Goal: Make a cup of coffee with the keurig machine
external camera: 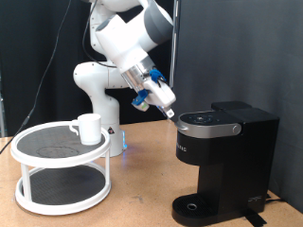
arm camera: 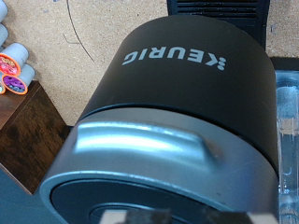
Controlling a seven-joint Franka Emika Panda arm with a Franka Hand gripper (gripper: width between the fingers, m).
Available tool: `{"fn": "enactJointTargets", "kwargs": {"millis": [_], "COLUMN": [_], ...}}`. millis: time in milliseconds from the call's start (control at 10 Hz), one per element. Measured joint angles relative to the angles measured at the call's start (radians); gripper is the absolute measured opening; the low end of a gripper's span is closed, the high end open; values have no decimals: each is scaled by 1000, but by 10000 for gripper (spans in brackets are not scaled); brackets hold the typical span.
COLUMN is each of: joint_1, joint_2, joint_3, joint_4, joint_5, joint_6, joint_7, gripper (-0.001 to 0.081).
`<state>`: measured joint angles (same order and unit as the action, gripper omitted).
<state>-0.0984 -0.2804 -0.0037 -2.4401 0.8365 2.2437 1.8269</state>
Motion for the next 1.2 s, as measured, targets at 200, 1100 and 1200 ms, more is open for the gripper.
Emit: {"fn": "enactJointTargets", "kwargs": {"millis": [200,1100,1200], "joint_1": [0,-62,-71], "joint_2": [3,-167,-161], "joint_3": [2,-92,-94], "joint_4": [-9,-220,-215], "joint_5": [-7,166,70], "joint_6": [2,55,-20], "joint_7": [-13,-68,-46], "gripper": [0,0,0]}}
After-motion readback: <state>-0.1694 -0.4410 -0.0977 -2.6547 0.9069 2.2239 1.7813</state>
